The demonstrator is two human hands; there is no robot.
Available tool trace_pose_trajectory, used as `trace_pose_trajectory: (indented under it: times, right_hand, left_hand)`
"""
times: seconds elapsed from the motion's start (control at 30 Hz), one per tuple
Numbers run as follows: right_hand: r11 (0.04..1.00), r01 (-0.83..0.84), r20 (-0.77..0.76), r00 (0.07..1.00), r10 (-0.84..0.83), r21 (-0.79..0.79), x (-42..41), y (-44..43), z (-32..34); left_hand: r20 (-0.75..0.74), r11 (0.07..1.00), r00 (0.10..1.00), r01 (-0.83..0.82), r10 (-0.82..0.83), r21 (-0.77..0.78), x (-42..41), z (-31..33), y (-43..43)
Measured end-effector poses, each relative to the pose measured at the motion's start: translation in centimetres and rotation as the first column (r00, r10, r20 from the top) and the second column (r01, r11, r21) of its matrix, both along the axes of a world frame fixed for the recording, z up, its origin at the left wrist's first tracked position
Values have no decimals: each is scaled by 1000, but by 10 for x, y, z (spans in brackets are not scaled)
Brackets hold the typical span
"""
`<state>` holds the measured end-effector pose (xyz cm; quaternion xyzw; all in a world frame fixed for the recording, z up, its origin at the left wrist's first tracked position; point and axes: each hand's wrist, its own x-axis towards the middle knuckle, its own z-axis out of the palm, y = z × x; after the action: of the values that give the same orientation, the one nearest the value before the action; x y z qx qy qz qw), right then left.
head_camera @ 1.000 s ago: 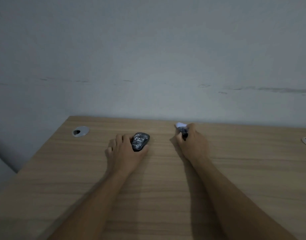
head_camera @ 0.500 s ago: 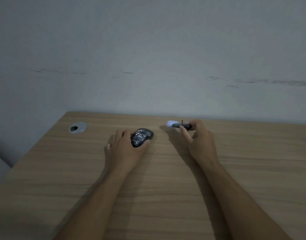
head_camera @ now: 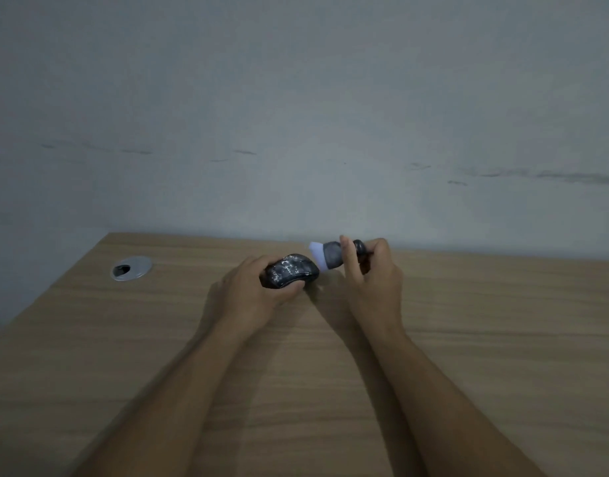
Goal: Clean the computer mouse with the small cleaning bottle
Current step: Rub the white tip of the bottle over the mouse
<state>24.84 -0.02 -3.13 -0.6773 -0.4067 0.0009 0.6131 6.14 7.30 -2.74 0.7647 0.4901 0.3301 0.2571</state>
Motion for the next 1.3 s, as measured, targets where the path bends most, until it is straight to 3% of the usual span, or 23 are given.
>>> trace_pose_trajectory:
  times: [0.17, 0.33, 0.47, 0.57, 0.67, 0.87, 0.97, 1.1, 1.3]
  right_hand:
    - [998, -48, 43, 998, 50, -46, 3, 4, -8]
    - [990, 34, -34, 999, -39, -138, 16, 7, -9]
    - [997, 47, -69, 996, -51, -61, 13, 4, -3]
    - [997, -57, 24, 998, 59, -55, 8, 3, -4]
    - [995, -36, 90, 995, 45, -96, 12, 8, -10]
    - [1000, 22, 7, 1000, -22, -20, 14, 7, -3]
    - [999, -44, 111, 993, 46, -27, 9, 8, -4]
    - [996, -13, 189, 982, 28, -85, 14, 12, -10]
    - [997, -70, 246, 967, 64, 17, 14, 6, 0]
  left_hand:
    - [45, 998, 997, 53, -54, 29, 2, -5, 6]
    - [84, 997, 994, 71, -74, 32, 4, -8, 7]
    - [76, 997, 995, 62, -65, 46, 4, -9, 6]
    - [99, 995, 992, 70, -77, 64, 4, -11, 8]
    - [117, 995, 989, 81, -88, 64, 1, -14, 9]
    - [139, 993, 984, 99, -107, 67, 2, -14, 9]
    - [127, 990, 984, 117, -126, 74, 1, -13, 9]
    - [128, 987, 980, 146, -154, 66, -1, -11, 8]
    - [106, 978, 974, 193, -201, 77, -1, -8, 6]
